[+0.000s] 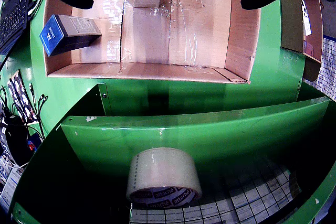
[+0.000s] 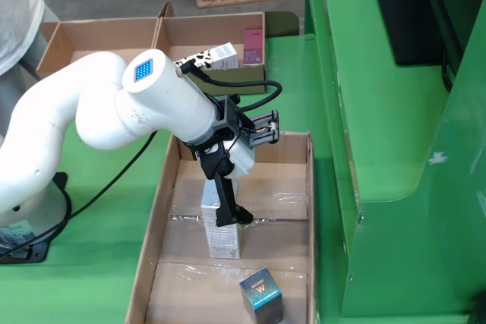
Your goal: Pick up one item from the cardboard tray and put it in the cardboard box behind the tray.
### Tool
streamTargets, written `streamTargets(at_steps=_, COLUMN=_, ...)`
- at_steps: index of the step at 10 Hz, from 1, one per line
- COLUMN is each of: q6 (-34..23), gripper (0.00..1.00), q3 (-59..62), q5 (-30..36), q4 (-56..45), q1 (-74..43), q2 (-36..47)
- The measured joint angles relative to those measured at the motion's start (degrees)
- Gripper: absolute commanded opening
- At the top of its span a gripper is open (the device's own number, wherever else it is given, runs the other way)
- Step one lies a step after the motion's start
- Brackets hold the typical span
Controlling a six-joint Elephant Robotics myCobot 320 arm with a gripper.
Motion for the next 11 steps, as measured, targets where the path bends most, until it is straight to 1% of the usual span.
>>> streamTargets(at_steps=3, q6=0.0, gripper=1.00, q3=0.0, q5=0.0, q4=0.0, q1=-0.1, q2=0.0)
streamTargets(at_steps=4, q6=-0.9, gripper=1.00, q3=0.0, q5=2.3, q4=-2.2, q1=-0.5, q2=1.2)
streamTargets(at_steps=5, q6=-1.0, gripper=1.00, q3=0.1, q5=2.7, q4=-4.3, q1=-0.5, q2=2.8)
streamTargets(at_steps=6, q6=-2.8, gripper=1.00, q3=-0.1, q5=3.8, q4=-6.8, q1=-0.8, q2=4.0)
streamTargets(at_steps=7, q6=-4.0, gripper=1.00, q3=-2.4, q5=4.2, q4=-9.9, q1=-0.8, q2=7.7)
streamTargets(at_steps=8, q6=-4.0, gripper=1.00, q3=-4.7, q5=4.2, q4=-12.3, q1=-0.8, q2=10.2)
streamTargets(at_steps=9, q6=-4.0, gripper=1.00, q3=-8.2, q5=4.2, q4=-12.3, q1=-0.8, q2=12.9)
streamTargets(at_steps=11, q6=-4.2, gripper=1.00, q3=-13.5, q5=4.6, q4=-6.7, q1=-1.0, q2=18.9)
